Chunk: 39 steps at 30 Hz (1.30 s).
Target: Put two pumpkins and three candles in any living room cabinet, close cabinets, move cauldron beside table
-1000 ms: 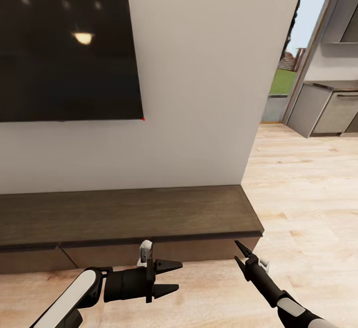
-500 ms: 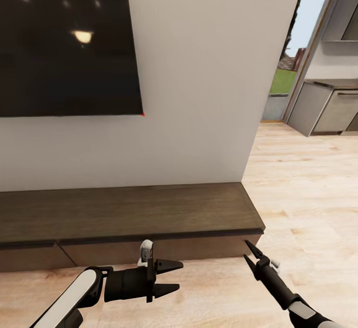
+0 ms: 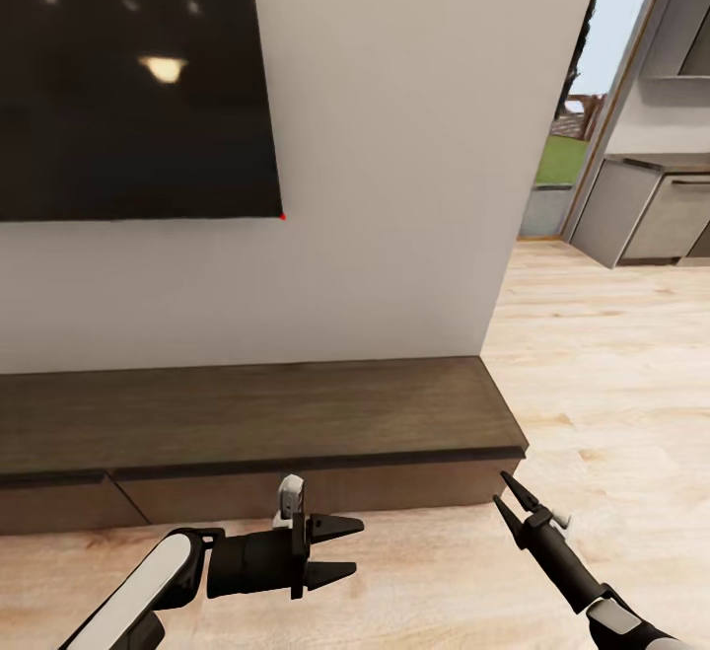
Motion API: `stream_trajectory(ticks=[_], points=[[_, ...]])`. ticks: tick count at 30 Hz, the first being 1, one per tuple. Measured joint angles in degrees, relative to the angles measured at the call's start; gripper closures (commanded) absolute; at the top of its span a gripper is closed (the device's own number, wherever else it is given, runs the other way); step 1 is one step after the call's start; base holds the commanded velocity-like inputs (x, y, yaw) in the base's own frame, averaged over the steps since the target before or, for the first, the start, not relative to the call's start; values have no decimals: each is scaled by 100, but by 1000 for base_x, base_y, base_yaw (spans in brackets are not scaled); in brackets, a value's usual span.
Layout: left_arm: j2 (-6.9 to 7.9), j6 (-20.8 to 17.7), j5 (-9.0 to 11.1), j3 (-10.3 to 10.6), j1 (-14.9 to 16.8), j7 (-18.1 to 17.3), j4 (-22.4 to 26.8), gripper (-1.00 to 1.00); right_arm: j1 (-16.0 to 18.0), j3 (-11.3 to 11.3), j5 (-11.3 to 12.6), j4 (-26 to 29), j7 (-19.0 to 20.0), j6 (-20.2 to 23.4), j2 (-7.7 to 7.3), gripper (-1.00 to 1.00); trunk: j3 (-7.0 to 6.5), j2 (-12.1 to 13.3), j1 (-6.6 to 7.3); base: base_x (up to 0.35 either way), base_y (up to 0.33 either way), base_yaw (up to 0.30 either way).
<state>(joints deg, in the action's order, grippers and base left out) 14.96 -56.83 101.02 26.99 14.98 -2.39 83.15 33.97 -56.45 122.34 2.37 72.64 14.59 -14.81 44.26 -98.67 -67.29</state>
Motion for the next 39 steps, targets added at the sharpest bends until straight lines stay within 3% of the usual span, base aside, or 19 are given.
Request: stream_trajectory(ticks=[7, 13, 21, 39], points=[[1, 0, 0, 0, 0, 0, 0, -100, 1, -1, -16, 2, -186, -6, 12, -100, 126, -281, -154, 0, 0, 0], [-12, 0, 0, 0, 0, 0, 0, -100, 2, 14, -17, 20, -900, -51, 22, -100, 233, -521, -286, 0, 0, 0], [-2, 0, -8, 0, 0, 0, 0, -100, 1, 15, -18, 31, -1345, -300, 22, -100, 377, -842, -461, 0, 0, 0], [-19, 0, -9, 0, 8, 0, 0, -100, 20, 13, -20, 90, -1712, -271, 15, -100, 700, -1564, -857, 0, 0, 0]])
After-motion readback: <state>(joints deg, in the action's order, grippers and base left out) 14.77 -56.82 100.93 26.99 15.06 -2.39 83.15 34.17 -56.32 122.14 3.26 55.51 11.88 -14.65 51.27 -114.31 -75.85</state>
